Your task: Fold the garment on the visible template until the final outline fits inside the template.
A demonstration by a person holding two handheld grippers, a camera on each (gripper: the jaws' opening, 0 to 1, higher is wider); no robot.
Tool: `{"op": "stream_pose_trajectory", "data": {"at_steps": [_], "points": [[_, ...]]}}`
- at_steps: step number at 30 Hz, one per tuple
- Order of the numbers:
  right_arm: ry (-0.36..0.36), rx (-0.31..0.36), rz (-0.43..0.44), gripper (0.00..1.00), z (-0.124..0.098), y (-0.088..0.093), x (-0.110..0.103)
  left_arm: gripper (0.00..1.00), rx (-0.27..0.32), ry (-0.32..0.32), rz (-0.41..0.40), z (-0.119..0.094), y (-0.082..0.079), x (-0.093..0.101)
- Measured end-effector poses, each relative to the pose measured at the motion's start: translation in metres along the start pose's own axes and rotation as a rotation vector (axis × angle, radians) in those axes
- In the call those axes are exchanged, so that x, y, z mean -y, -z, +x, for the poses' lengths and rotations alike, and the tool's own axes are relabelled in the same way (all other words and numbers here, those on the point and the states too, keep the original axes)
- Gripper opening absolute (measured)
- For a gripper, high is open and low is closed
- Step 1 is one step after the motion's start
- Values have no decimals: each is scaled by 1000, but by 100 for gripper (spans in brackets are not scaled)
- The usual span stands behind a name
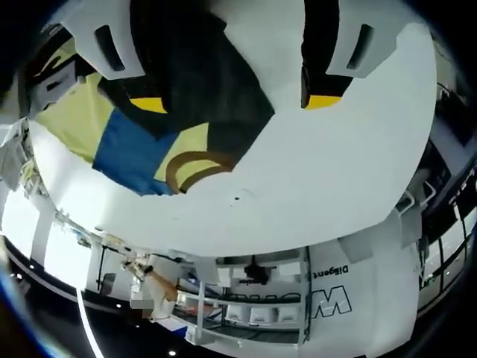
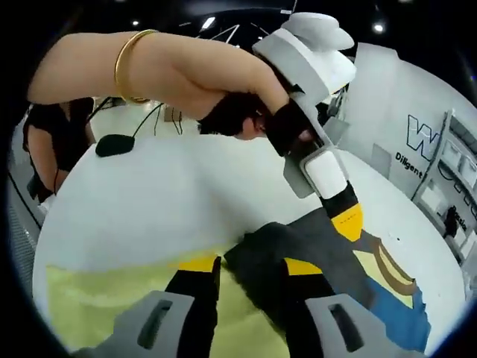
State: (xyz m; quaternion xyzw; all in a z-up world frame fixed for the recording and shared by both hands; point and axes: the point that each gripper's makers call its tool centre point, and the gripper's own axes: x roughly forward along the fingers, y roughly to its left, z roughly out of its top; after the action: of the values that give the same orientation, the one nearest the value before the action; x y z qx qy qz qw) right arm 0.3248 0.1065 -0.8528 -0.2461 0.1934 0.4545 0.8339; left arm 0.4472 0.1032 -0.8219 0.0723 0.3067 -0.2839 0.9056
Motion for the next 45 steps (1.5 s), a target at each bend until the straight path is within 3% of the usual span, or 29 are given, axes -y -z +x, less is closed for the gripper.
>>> {"op": "stream_pose_trajectory", "data": {"at_steps": [5, 7, 10, 18, 22, 27, 34, 36, 38, 45], "points": [[2, 19, -7, 11, -1, -2, 1, 56, 9, 23, 12, 5, 0, 1], [5, 23, -9, 0, -1, -3, 2, 50, 11, 28, 11, 6, 0, 1], [19, 45, 10, 0, -9, -9, 6, 44, 14, 43, -9, 8, 0, 3], [155, 117, 153, 0, -41, -16, 44, 45, 40, 35, 25, 11, -7, 0], [226, 132, 208, 0, -59, -12, 64, 50, 48, 43, 88, 16, -12, -3], [342, 103, 233, 0, -78, 6, 89, 50, 72, 63, 121, 24, -21, -5], [477, 95, 354, 0, -103, 28, 116, 50, 41, 133, 203, 35, -21, 3], [495, 93, 395, 0, -110, 38, 122, 49, 40, 161, 214, 36, -22, 6], [534, 85, 444, 0, -121, 52, 130, 48, 50, 153, 297, 37, -26, 4], [673, 38, 558, 0, -158, 96, 143, 46, 46, 237, 314, 38, -28, 8]]}}
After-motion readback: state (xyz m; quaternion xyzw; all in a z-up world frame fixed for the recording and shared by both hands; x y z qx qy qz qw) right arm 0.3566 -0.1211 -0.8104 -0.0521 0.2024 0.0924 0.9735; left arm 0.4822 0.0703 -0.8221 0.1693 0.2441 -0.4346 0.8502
